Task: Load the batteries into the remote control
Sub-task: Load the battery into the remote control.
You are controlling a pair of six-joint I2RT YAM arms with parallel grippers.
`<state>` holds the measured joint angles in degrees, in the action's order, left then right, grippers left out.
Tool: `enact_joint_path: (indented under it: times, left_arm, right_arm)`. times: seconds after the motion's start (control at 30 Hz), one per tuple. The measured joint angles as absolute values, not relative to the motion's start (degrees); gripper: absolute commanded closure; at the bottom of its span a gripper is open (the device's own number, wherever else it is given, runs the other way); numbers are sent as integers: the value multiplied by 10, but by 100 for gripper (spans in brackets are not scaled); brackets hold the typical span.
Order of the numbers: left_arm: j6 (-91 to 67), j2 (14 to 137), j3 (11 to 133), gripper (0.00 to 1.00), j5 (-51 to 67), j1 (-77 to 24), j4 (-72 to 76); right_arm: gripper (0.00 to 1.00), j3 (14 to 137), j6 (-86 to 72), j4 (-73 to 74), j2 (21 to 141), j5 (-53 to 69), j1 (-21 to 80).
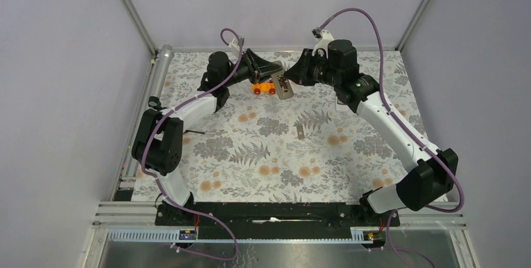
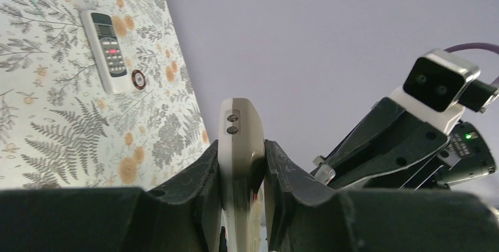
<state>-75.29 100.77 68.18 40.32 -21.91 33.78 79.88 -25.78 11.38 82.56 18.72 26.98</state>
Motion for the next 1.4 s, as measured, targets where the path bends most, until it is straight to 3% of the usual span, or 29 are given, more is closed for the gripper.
enact_joint_path:
  times: [0.6,1.4]
  left_arm:
    - [-759,1009,687,100,408,-223,331]
    - [-770,1009,694,100,407,-223,333]
  right_arm:
    - [76,826,-159,123,849,118,308]
    - [73,833,-131,147,866,132,308]
